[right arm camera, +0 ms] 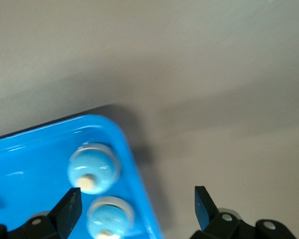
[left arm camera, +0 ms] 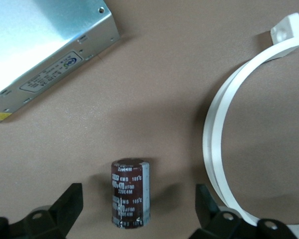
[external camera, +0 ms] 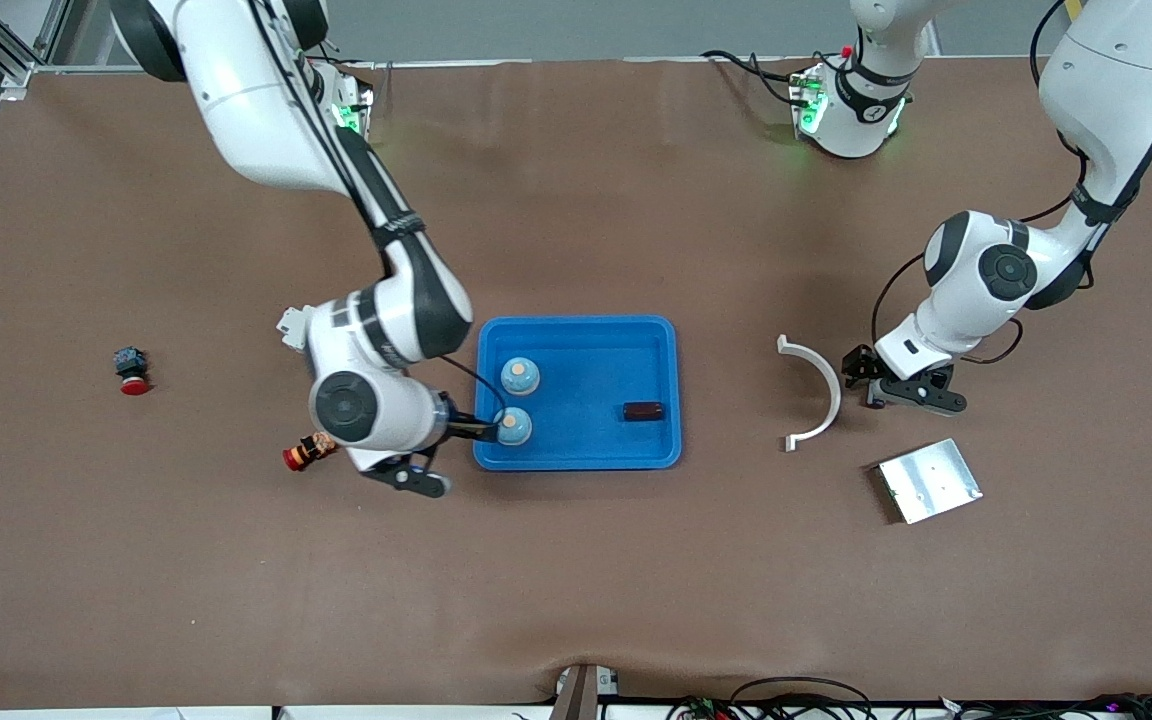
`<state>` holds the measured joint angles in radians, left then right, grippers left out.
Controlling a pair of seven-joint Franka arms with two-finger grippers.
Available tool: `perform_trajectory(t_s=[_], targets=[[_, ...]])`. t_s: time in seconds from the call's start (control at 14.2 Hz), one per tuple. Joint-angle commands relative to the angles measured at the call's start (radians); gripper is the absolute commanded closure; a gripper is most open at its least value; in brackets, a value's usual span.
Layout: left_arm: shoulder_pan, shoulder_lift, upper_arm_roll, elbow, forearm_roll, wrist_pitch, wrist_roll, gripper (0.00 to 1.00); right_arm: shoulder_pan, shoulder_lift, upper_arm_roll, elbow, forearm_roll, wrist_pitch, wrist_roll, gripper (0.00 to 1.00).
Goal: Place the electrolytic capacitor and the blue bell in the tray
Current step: 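Return the right gripper to rest while the left gripper grasps the capacitor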
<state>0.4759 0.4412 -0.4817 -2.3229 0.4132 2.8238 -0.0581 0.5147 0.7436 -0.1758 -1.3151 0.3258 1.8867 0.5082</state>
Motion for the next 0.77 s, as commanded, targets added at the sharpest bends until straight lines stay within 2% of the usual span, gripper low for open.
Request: perform_trajectory(t_s=[0.0,0.14,0.21,0.28,0.35,0.49,0.7], targets=[[0.007,0.004,-0.005,0.007,0.019,0.01,-0.006,0.25,-0.126,-0.16,0.025,-0.117,-0.017,-0.069,-0.132,0.0],[0.007,0.004,-0.003,0.007,0.019,0.01,-0.006,0.57,-0.237,-0.234,0.029,-0.145,-0.017,-0.151,-0.222,0.0],[0.007,0.004,-0.005,0.007,0.019,0.01,-0.006,0.62,-0.28,-0.263,0.027,-0.147,-0.027,-0.202,-0.282,0.0],[0.006,0.004,-0.003,0.007,0.019,0.01,-0.006,0.64,-0.332,-0.294,0.027,-0.148,-0.03,-0.233,-0.312,0.0],[0.007,0.004,-0.003,0.005,0.021,0.01,-0.006,0.71,-0.394,-0.324,0.028,-0.148,-0.034,-0.25,-0.326,0.0],[0.007,0.004,-0.003,0.005,0.022,0.01,-0.005,1.0,-0.471,-0.384,0.029,-0.148,-0.056,-0.294,-0.478,0.0],[0.007,-0.005,-0.003,0.007,0.022,0.005,-0.008,1.0,-0.565,-0.475,0.053,-0.148,-0.147,-0.353,-0.622,0.0]])
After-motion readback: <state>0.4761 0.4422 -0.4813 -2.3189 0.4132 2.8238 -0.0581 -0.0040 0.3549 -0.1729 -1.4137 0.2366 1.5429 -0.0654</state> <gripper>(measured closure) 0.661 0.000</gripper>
